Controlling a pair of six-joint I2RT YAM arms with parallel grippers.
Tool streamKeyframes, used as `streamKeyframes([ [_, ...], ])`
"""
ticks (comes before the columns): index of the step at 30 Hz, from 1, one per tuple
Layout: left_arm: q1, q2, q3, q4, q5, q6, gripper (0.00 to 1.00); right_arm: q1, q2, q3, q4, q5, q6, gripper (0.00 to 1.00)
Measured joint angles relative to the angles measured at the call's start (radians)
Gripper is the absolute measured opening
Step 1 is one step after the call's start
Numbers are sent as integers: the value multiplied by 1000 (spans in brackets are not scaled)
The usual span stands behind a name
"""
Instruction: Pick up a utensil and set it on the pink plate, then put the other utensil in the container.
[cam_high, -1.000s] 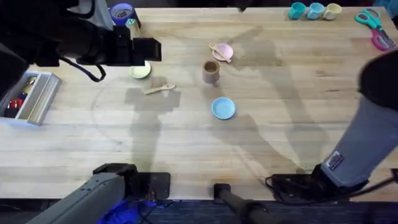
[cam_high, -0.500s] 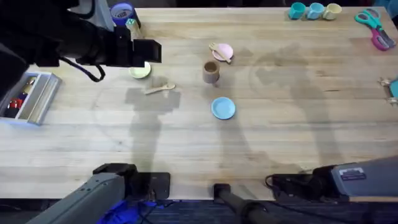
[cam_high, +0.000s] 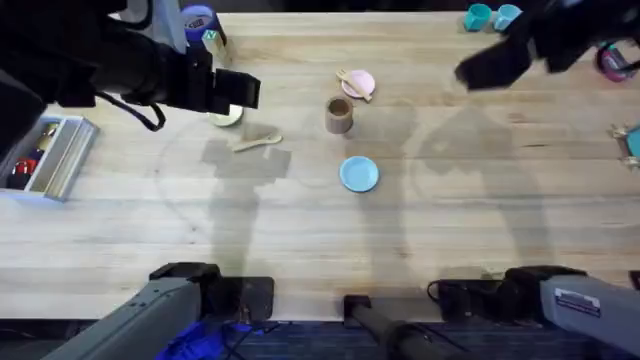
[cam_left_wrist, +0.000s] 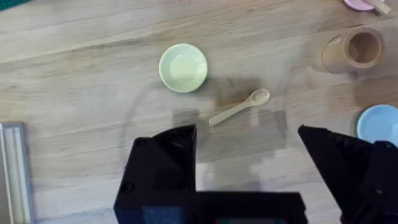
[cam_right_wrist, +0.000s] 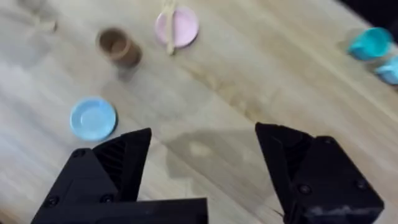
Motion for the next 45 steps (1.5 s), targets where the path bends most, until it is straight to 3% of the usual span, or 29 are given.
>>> streamKeyframes([
  [10, 0, 0, 0, 2, 0, 37, 993, 85, 9, -164, 76, -10, -87, 998],
  [17, 0, 0, 0, 7, 0, 40, 993, 97, 14, -172, 95, -25, -91, 998],
  [27, 0, 12, 0, 67, 14, 46, 993, 97, 83, -172, 123, -177, -94, 997],
  [35, 0, 43, 0, 65, 136, 174, 993, 97, 108, -173, 123, -209, -102, 997],
  [45, 0, 150, 0, -47, 203, 475, 993, 97, 108, -173, 122, -214, -109, 997],
])
